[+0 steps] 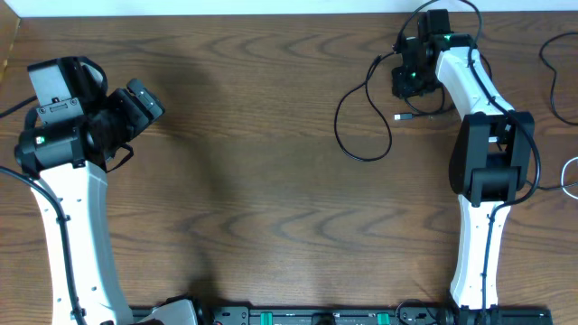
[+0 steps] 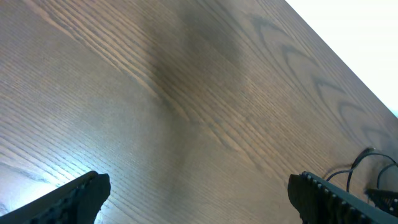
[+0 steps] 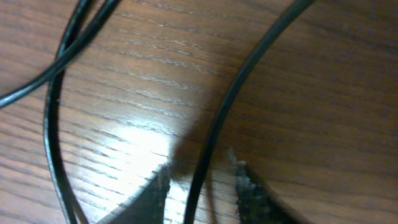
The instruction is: Untangle cables
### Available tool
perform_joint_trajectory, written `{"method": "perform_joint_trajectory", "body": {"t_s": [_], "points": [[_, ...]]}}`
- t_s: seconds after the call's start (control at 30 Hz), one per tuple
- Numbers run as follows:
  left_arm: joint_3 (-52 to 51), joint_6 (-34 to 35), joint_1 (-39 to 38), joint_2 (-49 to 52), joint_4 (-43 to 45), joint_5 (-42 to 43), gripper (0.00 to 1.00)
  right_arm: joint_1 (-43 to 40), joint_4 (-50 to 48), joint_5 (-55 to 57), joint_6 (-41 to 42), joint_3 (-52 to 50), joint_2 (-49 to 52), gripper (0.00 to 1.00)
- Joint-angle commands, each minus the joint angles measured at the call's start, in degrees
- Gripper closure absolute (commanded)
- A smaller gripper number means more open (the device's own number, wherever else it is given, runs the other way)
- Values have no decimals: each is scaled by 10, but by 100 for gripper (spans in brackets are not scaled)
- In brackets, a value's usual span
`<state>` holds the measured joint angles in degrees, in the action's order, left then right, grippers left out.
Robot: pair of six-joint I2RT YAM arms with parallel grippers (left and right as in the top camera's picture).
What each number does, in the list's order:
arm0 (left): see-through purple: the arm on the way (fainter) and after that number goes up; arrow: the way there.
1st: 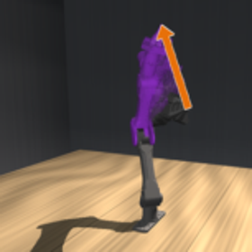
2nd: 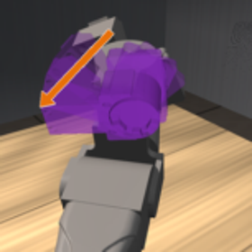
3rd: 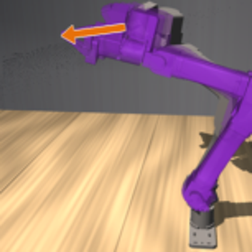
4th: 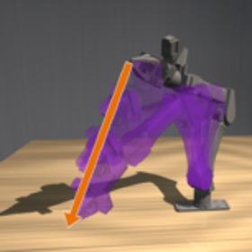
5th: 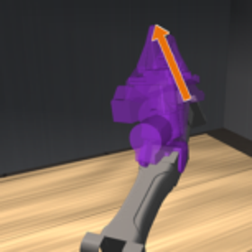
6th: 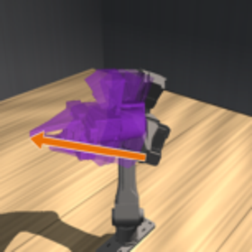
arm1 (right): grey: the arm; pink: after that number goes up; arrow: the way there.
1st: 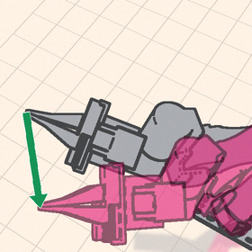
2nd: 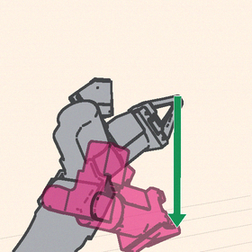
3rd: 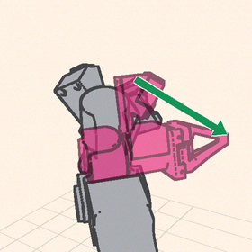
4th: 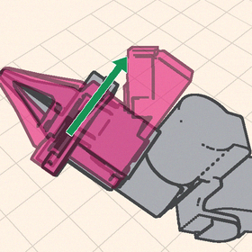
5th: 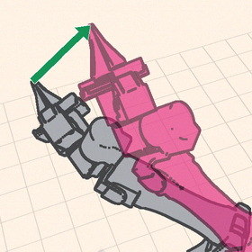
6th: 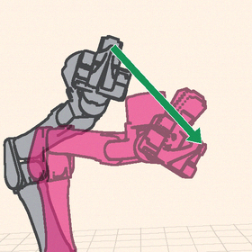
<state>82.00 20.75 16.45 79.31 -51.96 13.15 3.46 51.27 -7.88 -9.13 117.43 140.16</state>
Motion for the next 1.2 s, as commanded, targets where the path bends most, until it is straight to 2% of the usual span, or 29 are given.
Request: {"method": "perform_joint_trajectory", "body": {"t_s": [0.0,0.03,0.2,0.3,0.43,0.57,0.87,1.13,1.17], "points": [[-6,-7,2,1,2,-8,4,0,5,2,33,7,-1,95],[-6,-8,2,1,2,-8,4,-1,9,-2,43,8,-6,99],[-6,-7,2,1,2,-8,4,-10,35,-36,50,13,-69,99],[-6,-7,2,1,2,-8,4,-26,54,-37,66,13,-143,99],[-6,-7,2,1,2,-8,4,-71,69,-27,92,13,-240,99],[-6,-7,2,1,5,-8,4,-133,93,28,127,13,-290,99],[-6,-7,2,1,12,-8,4,-277,195,195,225,12,-274,99],[-6,-7,2,8,17,-7,4,-372,191,223,265,12,-207,99],[-6,-7,2,10,17,-8,4,-378,193,228,272,12,-200,96]]}}
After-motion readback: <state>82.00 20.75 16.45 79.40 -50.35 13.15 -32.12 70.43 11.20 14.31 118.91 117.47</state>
